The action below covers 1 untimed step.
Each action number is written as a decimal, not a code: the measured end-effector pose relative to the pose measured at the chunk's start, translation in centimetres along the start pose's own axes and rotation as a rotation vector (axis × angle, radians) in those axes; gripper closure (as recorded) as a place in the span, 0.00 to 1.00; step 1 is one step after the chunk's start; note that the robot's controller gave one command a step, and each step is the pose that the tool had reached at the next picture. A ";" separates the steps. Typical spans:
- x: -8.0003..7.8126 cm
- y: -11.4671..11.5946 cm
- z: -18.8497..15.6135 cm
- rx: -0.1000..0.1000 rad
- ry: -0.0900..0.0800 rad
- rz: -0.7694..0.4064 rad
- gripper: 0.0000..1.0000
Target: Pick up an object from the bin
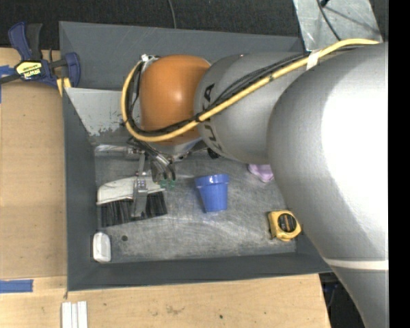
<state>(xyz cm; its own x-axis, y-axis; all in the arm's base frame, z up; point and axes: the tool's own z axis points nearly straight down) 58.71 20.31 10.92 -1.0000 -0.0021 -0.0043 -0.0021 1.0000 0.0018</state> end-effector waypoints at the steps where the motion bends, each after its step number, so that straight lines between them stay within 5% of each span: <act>1: 2.0 -0.8 2.4 0.001 0.000 0.037 0.00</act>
Offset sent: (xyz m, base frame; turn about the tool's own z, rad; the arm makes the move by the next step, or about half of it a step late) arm -0.0102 -0.0087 -0.0392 0.0710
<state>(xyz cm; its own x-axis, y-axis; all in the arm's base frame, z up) 56.73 19.52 8.54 -0.9994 0.0349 -0.0042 0.0349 0.9994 0.0009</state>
